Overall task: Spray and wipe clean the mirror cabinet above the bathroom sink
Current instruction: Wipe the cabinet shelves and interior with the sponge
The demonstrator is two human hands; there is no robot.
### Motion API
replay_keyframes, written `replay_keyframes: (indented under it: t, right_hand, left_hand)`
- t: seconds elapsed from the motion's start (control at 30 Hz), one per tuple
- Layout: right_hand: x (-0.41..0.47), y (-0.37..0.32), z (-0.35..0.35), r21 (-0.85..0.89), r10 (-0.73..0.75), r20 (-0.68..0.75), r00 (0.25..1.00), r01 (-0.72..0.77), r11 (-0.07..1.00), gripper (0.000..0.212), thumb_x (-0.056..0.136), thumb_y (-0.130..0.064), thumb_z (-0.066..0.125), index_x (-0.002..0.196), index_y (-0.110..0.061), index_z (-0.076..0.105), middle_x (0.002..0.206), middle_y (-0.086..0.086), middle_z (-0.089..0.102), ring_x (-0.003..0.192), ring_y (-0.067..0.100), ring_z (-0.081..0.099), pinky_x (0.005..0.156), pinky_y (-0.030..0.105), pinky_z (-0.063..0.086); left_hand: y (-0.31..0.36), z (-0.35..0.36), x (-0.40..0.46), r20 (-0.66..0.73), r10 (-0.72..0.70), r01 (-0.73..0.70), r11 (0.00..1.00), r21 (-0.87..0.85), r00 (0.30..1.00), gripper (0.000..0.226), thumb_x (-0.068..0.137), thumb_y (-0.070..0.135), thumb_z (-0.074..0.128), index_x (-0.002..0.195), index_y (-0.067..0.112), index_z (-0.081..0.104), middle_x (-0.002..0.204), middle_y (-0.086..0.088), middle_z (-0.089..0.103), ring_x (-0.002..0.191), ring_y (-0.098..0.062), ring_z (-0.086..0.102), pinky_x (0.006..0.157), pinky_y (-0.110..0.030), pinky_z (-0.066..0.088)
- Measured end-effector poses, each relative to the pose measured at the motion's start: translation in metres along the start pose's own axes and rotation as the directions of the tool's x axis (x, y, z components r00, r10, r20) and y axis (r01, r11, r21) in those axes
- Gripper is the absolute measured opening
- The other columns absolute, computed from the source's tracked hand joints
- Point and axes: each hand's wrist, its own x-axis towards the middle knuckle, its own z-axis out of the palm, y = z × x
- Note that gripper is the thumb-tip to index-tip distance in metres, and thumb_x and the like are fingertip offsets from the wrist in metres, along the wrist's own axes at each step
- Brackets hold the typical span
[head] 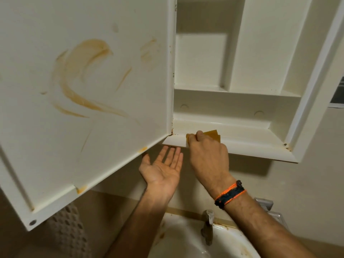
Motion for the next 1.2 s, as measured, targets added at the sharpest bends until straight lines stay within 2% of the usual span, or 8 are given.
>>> replay_keyframes:
  t: [0.33,0.5,0.6,0.73,0.83,0.93,1.03,1.2]
  right_hand:
    - [0.015,-0.036,0.006,-0.078,-0.089,-0.004,0.996,0.088,0.993,0.018,0.096,-0.014,0.045,0.097,-0.009,0.062,0.093,0.008,0.059,0.078,0.020,0.055,0.062,0.031,0.033]
    - [0.012,-0.011,-0.005,-0.124,-0.036,0.001,0.999,0.036,0.992,0.020,0.094,-0.013,0.043,0.091,-0.013,0.063,0.088,0.005,0.059,0.066,0.019,0.042,0.055,0.031,0.029]
    - [0.013,-0.017,-0.007,-0.084,-0.077,-0.044,0.996,0.074,0.994,0.033,0.090,-0.012,0.030,0.097,-0.013,0.062,0.095,0.006,0.060,0.074,0.019,0.052,0.059,0.031,0.030]
    - [0.018,-0.036,0.002,-0.083,-0.142,0.018,0.990,0.143,0.986,0.022,0.096,-0.012,0.041,0.106,-0.007,0.060,0.104,0.013,0.058,0.087,0.025,0.056,0.070,0.033,0.039]
    - [0.021,-0.033,-0.004,-0.140,-0.096,0.066,0.993,0.105,0.985,0.018,0.094,-0.011,0.044,0.094,-0.010,0.062,0.086,0.009,0.051,0.070,0.022,0.041,0.058,0.033,0.031]
    - [0.020,-0.014,-0.013,-0.180,-0.061,0.098,0.993,0.077,0.981,0.017,0.092,-0.008,0.047,0.091,-0.014,0.063,0.084,0.007,0.054,0.072,0.024,0.052,0.054,0.031,0.029]
    - [0.018,0.000,-0.018,-0.146,-0.069,0.016,0.997,0.071,0.987,0.021,0.089,-0.004,0.045,0.094,-0.014,0.063,0.088,0.006,0.056,0.074,0.024,0.056,0.057,0.031,0.032]
    - [0.021,-0.024,-0.005,-0.085,-0.238,-0.015,0.971,0.236,0.968,0.039,0.092,-0.010,0.026,0.116,-0.008,0.058,0.110,0.013,0.058,0.097,0.029,0.059,0.079,0.036,0.044]
  left_hand:
    - [-0.003,0.006,-0.001,0.013,-0.044,0.043,0.997,0.068,0.999,0.067,0.096,0.060,0.031,0.128,0.007,0.056,0.121,-0.021,0.065,0.110,-0.036,0.062,0.081,-0.047,0.051]
    - [-0.006,0.009,0.001,-0.010,0.002,-0.001,0.998,0.066,1.000,0.065,0.098,0.054,0.036,0.136,0.003,0.047,0.120,-0.022,0.058,0.107,-0.031,0.059,0.102,-0.044,0.044]
    - [-0.007,0.008,0.000,-0.019,0.002,0.000,0.995,0.098,1.000,0.064,0.098,0.054,0.036,0.133,0.003,0.051,0.125,-0.022,0.059,0.115,-0.033,0.058,0.109,-0.047,0.040]
    - [-0.004,0.009,-0.003,-0.019,-0.017,0.020,0.991,0.133,1.000,0.060,0.098,0.057,0.032,0.113,0.006,0.058,0.119,-0.020,0.063,0.115,-0.035,0.059,0.101,-0.050,0.045]
    - [0.000,0.009,-0.003,-0.024,0.003,0.001,0.987,0.163,1.000,0.061,0.099,0.054,0.032,0.121,0.002,0.055,0.123,-0.021,0.062,0.114,-0.033,0.059,0.102,-0.047,0.045]
    - [0.000,0.008,-0.003,-0.047,0.039,-0.028,0.976,0.214,0.998,0.061,0.100,0.050,0.033,0.128,-0.001,0.054,0.127,-0.022,0.059,0.108,-0.031,0.061,0.095,-0.040,0.049]
    - [0.003,0.006,-0.004,-0.051,0.057,-0.044,0.973,0.228,0.997,0.060,0.100,0.049,0.033,0.124,-0.001,0.056,0.126,-0.023,0.059,0.113,-0.033,0.060,0.105,-0.042,0.044]
    - [0.002,0.007,-0.004,-0.033,0.040,-0.033,0.978,0.204,0.999,0.052,0.099,0.049,0.034,0.108,0.005,0.059,0.122,-0.021,0.062,0.110,-0.031,0.061,0.107,-0.044,0.044]
